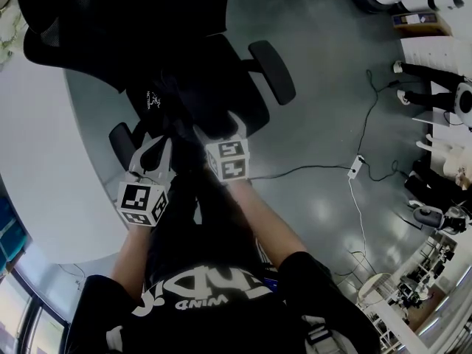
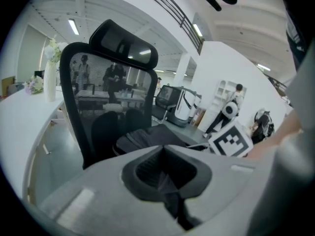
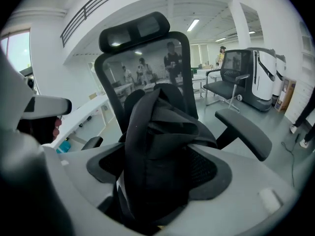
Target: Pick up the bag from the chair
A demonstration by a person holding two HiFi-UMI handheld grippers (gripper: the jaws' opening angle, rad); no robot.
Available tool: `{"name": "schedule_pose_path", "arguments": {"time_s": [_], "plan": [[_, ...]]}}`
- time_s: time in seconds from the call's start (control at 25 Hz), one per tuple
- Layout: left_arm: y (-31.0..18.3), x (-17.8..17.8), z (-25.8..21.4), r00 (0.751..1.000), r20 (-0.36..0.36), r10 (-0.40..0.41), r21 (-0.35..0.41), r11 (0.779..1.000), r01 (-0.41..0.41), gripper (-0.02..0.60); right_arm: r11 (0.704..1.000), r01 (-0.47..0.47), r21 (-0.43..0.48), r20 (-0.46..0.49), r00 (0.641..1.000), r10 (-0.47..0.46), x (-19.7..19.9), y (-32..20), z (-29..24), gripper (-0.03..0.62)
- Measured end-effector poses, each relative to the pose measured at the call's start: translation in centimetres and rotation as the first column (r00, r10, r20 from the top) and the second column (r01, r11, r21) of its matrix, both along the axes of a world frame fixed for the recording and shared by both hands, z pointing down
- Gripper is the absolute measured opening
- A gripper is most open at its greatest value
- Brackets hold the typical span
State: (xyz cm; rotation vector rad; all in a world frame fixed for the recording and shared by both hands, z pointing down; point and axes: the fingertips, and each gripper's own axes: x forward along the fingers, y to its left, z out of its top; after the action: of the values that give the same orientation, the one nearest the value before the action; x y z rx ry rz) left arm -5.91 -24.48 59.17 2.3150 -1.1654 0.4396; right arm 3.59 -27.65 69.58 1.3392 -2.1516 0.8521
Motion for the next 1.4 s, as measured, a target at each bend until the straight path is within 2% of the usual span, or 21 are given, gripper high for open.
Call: {"name": "schedule_pose_path", "arguments": {"time_s": [0.36, 0.8, 0.88, 1.2, 1.4], "plan": [[0.3, -0.9, -0.2, 1.0, -0.002, -0.006, -0.011, 1.0, 0.006, 0.003, 0.997, 0.016, -0.08, -0.088, 0.996, -0.023, -0.4, 0.5, 2.9, 0.303], [1.3, -1.7, -0.6, 1.0, -0.008, -0.009, -0.011, 1.0, 0.009, 0.003, 0.995, -0.051, -0.08, -0.103, 0.994, 0.043, 1.2, 0.3, 2.7, 0.11], [1.4, -1.8, -0.7, 1.0, -0.009, -0.007, -0.01, 1.0, 0.007, 0.003, 0.996, -0.059, -0.072, -0.11, 0.993, 0.051, 1.3, 0.3, 2.5, 0.093], [2.9, -1.9, -1.9, 1.0, -0.015, 0.002, -0.003, 1.0, -0.002, 0.003, 0.996, -0.082, -0.043, 0.006, 0.997, 0.082, 1.7, 0.7, 0.1, 0.069], [3.9, -1.9, -2.9, 1.0, -0.016, 0.009, 0.008, 1.0, -0.009, 0.003, 0.995, -0.091, 0.036, 0.059, 0.994, 0.089, 2.4, 0.7, -3.3, 0.058]]}}
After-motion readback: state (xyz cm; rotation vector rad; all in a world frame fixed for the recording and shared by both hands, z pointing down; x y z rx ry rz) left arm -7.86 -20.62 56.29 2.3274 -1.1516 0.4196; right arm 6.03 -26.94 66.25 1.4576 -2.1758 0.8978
